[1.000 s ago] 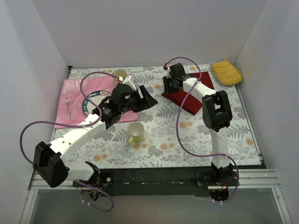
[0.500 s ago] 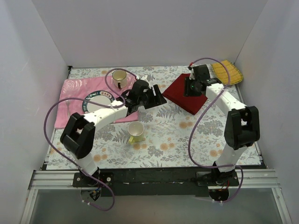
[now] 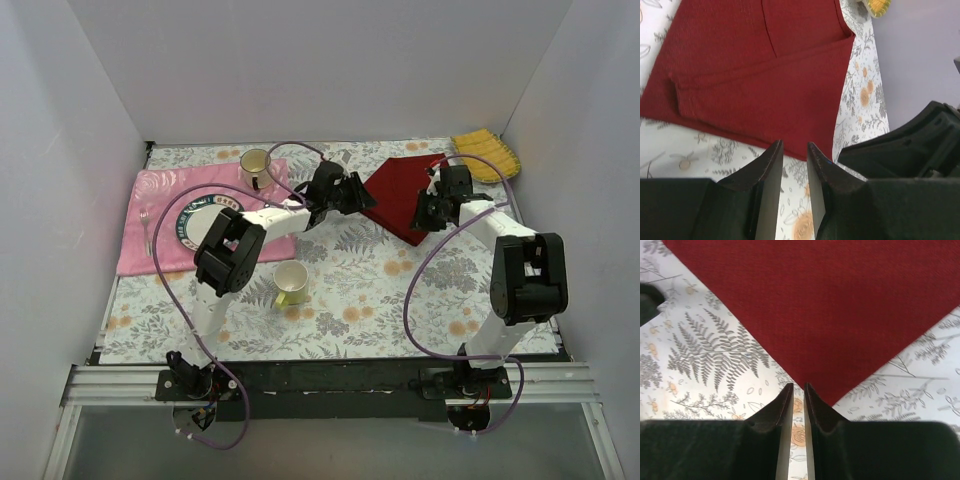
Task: Fold the napkin, place the utensils inside, and roll it up
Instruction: Fold the napkin, then roll the napkin with the utensil
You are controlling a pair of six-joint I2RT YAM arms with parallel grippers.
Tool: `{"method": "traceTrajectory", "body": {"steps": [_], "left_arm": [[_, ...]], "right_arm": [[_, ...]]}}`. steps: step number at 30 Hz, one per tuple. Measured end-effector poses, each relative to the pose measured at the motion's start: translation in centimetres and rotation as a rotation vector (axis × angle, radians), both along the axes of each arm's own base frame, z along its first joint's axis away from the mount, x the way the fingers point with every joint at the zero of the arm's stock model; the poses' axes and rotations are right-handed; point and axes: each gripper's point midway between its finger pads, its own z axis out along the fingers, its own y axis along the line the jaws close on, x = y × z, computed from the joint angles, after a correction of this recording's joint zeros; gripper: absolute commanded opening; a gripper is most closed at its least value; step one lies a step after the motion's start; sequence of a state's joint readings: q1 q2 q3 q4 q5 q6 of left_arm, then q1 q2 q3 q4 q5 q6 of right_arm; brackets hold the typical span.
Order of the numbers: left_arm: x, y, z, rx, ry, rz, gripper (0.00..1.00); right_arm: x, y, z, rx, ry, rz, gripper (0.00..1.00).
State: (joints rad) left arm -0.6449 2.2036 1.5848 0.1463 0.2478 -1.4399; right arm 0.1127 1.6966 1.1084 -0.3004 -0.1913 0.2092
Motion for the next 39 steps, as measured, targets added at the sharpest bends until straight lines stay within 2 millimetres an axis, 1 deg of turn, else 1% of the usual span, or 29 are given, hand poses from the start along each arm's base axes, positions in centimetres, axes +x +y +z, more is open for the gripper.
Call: {"method": "traceTrajectory", "body": {"steps": [2,4,8,12,17,20,22,24,27,29,31,33,35,36,37,39], "left_arm": [[1.1,-0.4,-0.4,-0.018,0.001,0.004,0.25],[1.9,-0.1,-1.0,-0.025,0.013,0.014,0.25],[3.6,1.4,-2.7,-0.025,0.042,0.045,0.25],[5.0,2.8,-4.4,-0.024,0.069,0.067,0.25],[5.9,4.1,-5.6,-0.019,0.087,0.085,0.26],[6.0,4.2,-6.1,-0.011,0.09,0.079,0.26],[6.0,4.1,-6.1,0.001,0.087,0.068,0.29],[6.4,3.9,-5.7,0.011,0.078,0.058,0.34],[7.2,3.5,-3.9,0.015,0.046,0.047,0.42],[7.8,3.2,-2.3,0.018,0.016,0.043,0.47],[7.9,3.4,-1.2,0.032,0.001,0.052,0.47],[7.7,4.0,0.0,0.055,0.002,0.066,0.47],[7.2,4.5,1.6,0.061,0.001,0.073,0.48],[6.6,4.8,2.9,0.056,-0.001,0.075,0.48],[6.0,5.1,3.7,0.051,0.0,0.075,0.48],[4.1,6.0,5.7,0.034,0.006,0.078,0.48]], "right_arm": [[0.3,0.6,0.1,0.026,-0.009,0.013,0.21],[0.7,1.0,0.0,0.049,-0.013,0.024,0.2],[1.9,1.8,-0.7,0.084,-0.013,0.04,0.2],[2.1,2.3,-1.8,0.105,0.009,0.053,0.19],[2.0,2.7,-2.2,0.115,0.015,0.062,0.19],[1.7,2.7,-2.6,0.117,0.013,0.061,0.19],[1.4,2.7,-2.9,0.116,0.027,0.06,0.19],[1.4,2.7,-2.8,0.113,0.026,0.062,0.2],[2.4,2.6,-1.7,0.097,0.006,0.059,0.22],[3.8,2.6,-0.1,0.087,-0.036,0.055,0.25],[5.4,2.5,1.4,0.078,-0.083,0.052,0.27],[7.4,2.6,2.8,0.07,-0.129,0.055,0.28],[8.9,2.7,3.1,0.067,-0.151,0.059,0.28],[9.6,2.8,2.9,0.066,-0.153,0.06,0.28],[9.9,2.8,2.3,0.066,-0.145,0.061,0.28],[10.1,3.0,0.7,0.066,-0.113,0.064,0.28]]}}
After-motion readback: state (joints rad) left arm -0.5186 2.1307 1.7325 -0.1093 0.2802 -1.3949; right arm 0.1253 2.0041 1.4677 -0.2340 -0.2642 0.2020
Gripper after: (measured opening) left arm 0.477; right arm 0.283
